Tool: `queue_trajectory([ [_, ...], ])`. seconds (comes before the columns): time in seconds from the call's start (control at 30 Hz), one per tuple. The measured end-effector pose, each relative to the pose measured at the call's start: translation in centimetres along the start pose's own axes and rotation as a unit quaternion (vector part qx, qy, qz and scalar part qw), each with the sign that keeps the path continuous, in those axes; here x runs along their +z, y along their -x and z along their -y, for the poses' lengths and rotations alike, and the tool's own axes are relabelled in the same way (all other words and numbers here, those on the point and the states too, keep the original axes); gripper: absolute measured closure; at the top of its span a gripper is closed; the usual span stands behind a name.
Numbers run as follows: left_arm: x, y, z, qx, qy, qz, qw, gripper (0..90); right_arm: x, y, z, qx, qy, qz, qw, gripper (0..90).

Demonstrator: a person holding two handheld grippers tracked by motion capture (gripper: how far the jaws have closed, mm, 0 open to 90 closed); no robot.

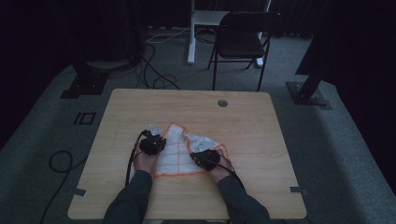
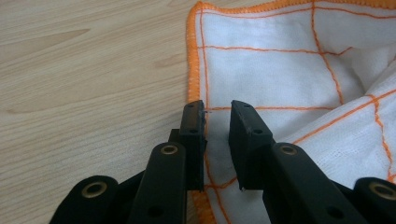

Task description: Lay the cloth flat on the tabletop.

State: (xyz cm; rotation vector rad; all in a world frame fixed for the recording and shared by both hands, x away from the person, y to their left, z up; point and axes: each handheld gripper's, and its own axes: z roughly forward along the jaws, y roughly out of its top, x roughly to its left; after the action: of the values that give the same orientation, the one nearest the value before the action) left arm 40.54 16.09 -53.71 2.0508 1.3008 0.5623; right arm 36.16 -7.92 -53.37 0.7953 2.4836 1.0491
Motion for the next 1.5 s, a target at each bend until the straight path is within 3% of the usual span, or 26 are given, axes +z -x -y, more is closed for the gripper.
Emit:
queue_trajectory([
  [0.1,0.0,0.0,0.0,-0.001,0.000,0.001,1.0000,76.5,-0.6,1.0,-0.1,0.013,0.012,0.018,0.9997,89.2],
  [0.23,0.0,0.0,0.0,-0.001,0.001,0.001,1.0000,76.5,-2.2,3.5,0.2,0.061,0.028,0.057,0.9961,89.2],
  [0.27,0.0,0.0,0.0,-0.001,0.001,0.001,1.0000,76.5,-2.2,3.5,0.2,0.061,0.028,0.057,0.9961,89.2],
  [0.37,0.0,0.0,0.0,-0.001,0.001,0.001,1.0000,76.5,-3.1,5.2,0.5,0.087,0.034,0.080,0.9924,89.2],
  [0.43,0.0,0.0,0.0,-0.001,0.001,0.001,1.0000,76.5,-3.8,7.1,1.0,0.116,0.037,0.097,0.9878,89.2],
  [0.47,0.0,0.0,0.0,-0.001,0.001,0.001,1.0000,76.5,-3.8,7.1,1.0,0.116,0.037,0.097,0.9878,89.2],
  [0.63,0.0,0.0,0.0,0.001,0.001,0.000,1.0000,76.4,-4.7,9.5,1.6,0.152,0.033,0.124,0.9799,89.1],
  [0.77,0.0,0.1,-0.1,0.001,0.000,0.000,1.0000,76.4,-5.0,10.5,1.7,0.158,0.028,0.138,0.9773,88.9],
  [0.93,0.1,0.1,-0.2,0.003,-0.003,-0.001,1.0000,76.1,-4.9,11.3,0.6,0.147,0.023,0.145,0.9782,87.2],
  [1.0,0.1,0.1,-0.2,0.003,-0.003,0.000,1.0000,75.8,-4.9,11.2,0.1,0.139,0.027,0.136,0.9804,78.5],
  [1.1,0.1,0.1,-0.2,0.003,-0.003,0.001,1.0000,75.5,-5.4,10.6,-0.3,0.131,0.038,0.137,0.9811,73.1],
  [1.27,0.0,0.1,-0.4,0.005,-0.003,0.001,1.0000,74.7,-6.4,9.2,-0.3,0.123,0.064,0.129,0.9819,71.7],
  [1.4,0.1,0.3,-0.9,0.006,0.001,0.001,1.0000,74.7,-6.6,7.3,0.2,0.094,0.068,0.104,0.9878,74.4],
  [1.5,0.4,0.5,-1.4,0.012,0.000,0.007,0.9999,74.8,-6.0,6.4,0.7,0.086,0.059,0.082,0.9912,79.7],
])
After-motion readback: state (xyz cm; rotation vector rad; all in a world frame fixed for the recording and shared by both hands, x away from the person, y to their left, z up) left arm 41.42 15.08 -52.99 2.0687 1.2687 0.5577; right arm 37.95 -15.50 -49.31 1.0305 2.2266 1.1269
